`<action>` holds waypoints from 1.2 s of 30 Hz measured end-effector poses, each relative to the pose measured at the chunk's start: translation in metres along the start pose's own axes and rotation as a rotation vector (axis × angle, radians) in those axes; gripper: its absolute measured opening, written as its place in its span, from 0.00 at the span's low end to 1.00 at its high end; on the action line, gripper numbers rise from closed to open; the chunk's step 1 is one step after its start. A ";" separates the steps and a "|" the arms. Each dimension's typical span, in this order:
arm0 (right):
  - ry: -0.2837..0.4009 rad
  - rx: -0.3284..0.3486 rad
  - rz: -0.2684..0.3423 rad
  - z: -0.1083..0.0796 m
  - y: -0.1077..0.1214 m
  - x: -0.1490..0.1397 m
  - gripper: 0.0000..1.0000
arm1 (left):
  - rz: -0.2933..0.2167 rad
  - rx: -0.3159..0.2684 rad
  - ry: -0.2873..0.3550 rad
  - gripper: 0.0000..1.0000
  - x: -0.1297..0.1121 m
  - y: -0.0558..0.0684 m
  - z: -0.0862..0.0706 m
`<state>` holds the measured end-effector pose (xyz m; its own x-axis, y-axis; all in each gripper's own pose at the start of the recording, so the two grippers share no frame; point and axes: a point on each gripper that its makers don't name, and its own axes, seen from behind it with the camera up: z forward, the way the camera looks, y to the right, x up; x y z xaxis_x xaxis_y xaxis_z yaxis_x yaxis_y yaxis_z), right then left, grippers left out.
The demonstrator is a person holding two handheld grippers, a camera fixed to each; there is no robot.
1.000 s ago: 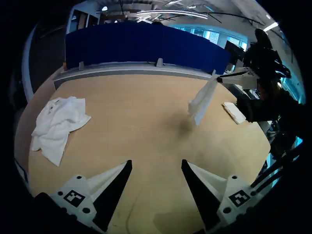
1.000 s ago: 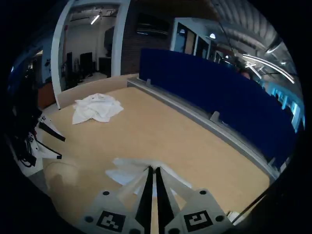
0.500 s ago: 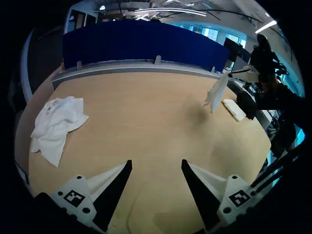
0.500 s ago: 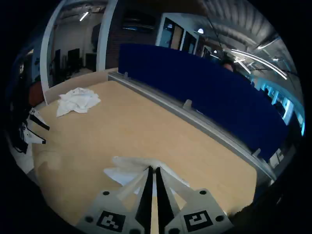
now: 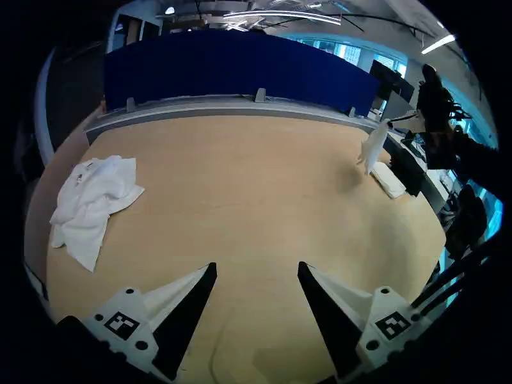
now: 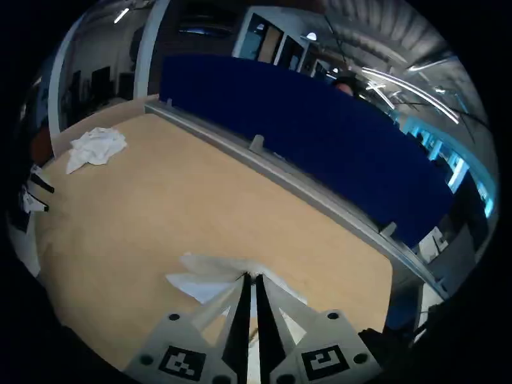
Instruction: Fold towel
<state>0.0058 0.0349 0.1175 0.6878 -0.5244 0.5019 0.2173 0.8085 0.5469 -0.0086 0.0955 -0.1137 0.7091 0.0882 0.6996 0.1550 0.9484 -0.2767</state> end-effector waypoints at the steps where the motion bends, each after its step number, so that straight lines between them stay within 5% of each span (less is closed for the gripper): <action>1: -0.002 -0.008 0.003 0.000 0.007 -0.002 0.05 | -0.001 0.001 -0.002 0.94 0.000 0.001 0.000; 18: -0.049 -0.096 0.048 0.010 0.104 -0.024 0.05 | -0.015 0.022 -0.016 0.94 0.001 0.011 0.006; 36: -0.059 -0.067 0.061 0.015 0.112 -0.036 0.05 | -0.009 0.031 -0.022 0.94 0.006 0.022 0.012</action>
<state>-0.0052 0.1397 0.1710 0.6595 -0.4866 0.5730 0.2232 0.8546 0.4689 -0.0091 0.1208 -0.1079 0.6926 0.0858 0.7162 0.1394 0.9582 -0.2497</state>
